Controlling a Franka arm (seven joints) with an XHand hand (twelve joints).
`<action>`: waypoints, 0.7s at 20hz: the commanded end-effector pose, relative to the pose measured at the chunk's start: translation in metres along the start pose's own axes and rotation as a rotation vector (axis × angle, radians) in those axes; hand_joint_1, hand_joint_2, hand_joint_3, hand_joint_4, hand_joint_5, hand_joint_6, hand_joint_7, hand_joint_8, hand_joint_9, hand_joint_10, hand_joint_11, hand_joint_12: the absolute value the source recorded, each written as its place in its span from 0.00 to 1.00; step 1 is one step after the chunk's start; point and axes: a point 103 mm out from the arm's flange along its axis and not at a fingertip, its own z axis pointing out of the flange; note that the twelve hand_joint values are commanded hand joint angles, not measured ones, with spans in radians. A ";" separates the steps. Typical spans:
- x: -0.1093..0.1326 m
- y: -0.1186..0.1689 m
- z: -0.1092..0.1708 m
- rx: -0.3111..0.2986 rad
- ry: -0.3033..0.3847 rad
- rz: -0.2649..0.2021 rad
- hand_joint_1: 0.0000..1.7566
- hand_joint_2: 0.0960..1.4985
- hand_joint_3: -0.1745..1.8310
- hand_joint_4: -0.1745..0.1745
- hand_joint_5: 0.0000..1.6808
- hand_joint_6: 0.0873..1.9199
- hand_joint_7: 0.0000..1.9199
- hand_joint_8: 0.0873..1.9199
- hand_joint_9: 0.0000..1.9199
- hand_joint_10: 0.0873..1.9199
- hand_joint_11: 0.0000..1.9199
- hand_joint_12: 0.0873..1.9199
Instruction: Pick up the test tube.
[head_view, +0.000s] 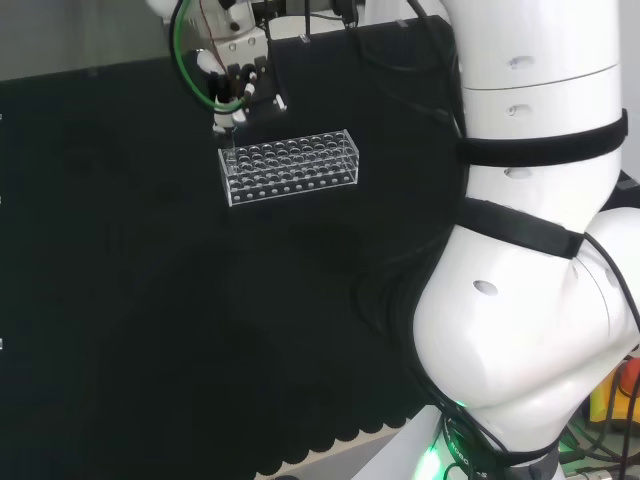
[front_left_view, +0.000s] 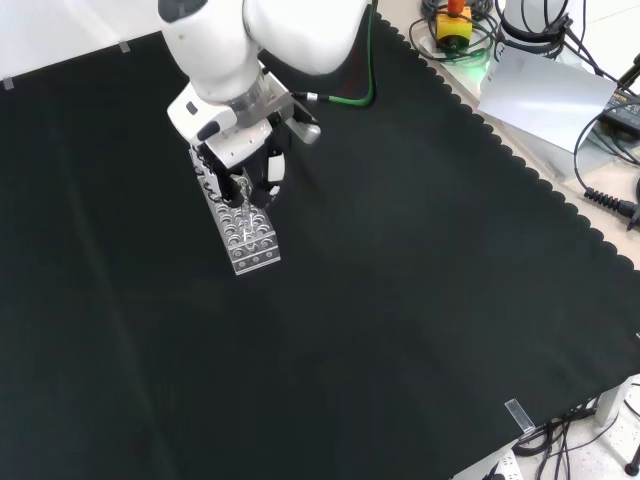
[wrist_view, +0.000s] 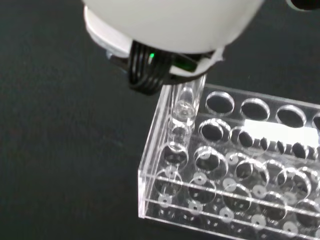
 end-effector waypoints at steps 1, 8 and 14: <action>-0.010 -0.003 -0.035 -0.031 0.004 0.004 0.76 0.30 0.50 0.00 0.84 0.19 0.77 0.19 0.86 0.20 0.67 0.42; -0.020 -0.007 -0.059 -0.055 0.013 0.011 0.75 0.46 0.33 0.00 0.78 0.08 0.71 0.35 0.85 0.22 0.66 0.42; -0.036 -0.023 -0.092 -0.080 -0.014 0.055 0.75 0.46 0.32 0.00 0.78 0.08 0.71 0.35 0.84 0.22 0.66 0.42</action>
